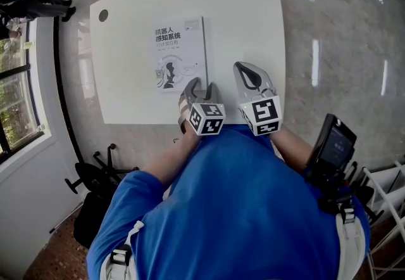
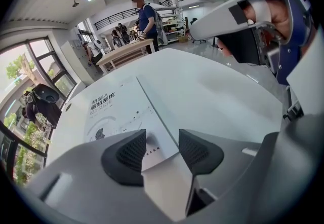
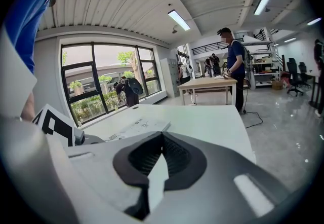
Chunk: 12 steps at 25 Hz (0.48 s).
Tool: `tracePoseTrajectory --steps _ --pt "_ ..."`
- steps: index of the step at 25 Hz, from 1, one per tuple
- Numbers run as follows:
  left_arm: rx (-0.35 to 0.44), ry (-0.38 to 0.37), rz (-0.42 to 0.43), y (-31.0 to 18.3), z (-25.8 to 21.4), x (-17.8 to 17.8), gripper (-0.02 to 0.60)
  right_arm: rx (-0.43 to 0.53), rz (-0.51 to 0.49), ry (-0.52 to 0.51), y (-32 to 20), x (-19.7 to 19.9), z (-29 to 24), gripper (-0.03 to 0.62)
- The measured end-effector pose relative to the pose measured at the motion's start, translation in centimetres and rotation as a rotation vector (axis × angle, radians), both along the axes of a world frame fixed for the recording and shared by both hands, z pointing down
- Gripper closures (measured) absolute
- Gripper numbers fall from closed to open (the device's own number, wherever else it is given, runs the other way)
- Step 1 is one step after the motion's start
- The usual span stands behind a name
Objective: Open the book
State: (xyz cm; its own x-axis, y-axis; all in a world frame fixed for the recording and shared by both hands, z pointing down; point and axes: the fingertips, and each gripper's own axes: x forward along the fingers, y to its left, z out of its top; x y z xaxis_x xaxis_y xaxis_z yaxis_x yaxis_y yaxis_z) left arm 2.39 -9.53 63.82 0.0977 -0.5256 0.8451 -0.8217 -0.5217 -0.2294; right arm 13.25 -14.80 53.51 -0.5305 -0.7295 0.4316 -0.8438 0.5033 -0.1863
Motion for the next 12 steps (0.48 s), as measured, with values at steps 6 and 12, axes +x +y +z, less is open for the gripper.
tracePoseTrajectory --steps 6,12 --pt "0.012 0.023 0.018 -0.1 -0.3 0.6 0.409 0.015 0.008 -0.006 -0.4 0.1 -0.3 0.591" --pt "0.011 0.055 0.039 -0.3 -0.9 1.3 0.450 0.013 0.011 -0.011 -0.4 0.2 -0.2 0.591"
